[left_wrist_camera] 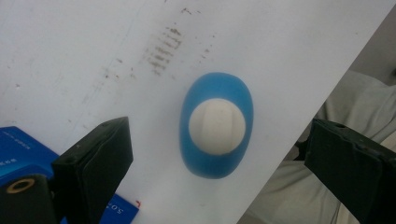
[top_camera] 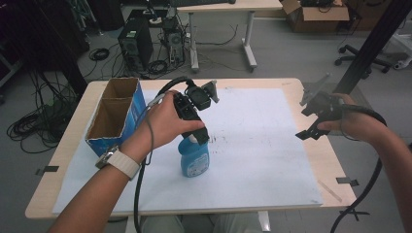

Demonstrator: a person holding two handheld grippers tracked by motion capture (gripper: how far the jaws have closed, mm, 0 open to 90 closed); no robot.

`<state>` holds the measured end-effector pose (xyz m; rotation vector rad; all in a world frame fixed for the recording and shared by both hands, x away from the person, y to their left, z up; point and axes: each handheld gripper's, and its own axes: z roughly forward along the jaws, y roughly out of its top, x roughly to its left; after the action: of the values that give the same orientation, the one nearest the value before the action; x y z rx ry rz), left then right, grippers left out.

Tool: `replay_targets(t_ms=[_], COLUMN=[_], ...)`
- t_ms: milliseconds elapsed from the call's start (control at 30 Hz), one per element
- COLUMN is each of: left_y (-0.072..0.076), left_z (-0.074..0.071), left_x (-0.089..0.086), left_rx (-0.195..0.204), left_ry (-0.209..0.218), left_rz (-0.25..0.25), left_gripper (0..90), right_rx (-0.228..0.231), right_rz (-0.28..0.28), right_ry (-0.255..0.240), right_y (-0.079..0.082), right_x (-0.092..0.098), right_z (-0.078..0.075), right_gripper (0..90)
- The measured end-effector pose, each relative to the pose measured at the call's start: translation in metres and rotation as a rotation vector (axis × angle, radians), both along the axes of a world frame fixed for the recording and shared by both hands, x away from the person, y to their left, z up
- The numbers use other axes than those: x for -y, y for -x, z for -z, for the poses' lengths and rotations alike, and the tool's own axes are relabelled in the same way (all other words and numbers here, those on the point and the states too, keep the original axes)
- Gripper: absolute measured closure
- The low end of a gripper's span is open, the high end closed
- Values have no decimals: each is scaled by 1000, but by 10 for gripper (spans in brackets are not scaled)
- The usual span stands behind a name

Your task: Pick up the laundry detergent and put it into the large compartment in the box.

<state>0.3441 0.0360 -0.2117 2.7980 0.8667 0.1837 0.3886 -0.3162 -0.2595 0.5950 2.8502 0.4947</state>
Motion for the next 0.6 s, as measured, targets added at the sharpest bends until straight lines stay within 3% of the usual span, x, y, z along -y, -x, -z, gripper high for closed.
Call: replay_targets(t_ms=[600], left_y=[-2], left_z=[20], left_x=[-1], left_rx=[-7], left_ry=[-13], left_rz=[4], left_gripper=[84], right_rx=[-2], right_rz=[-4], right_ry=[4], right_y=[-2], right_x=[-2], right_z=[1], right_gripper=[111])
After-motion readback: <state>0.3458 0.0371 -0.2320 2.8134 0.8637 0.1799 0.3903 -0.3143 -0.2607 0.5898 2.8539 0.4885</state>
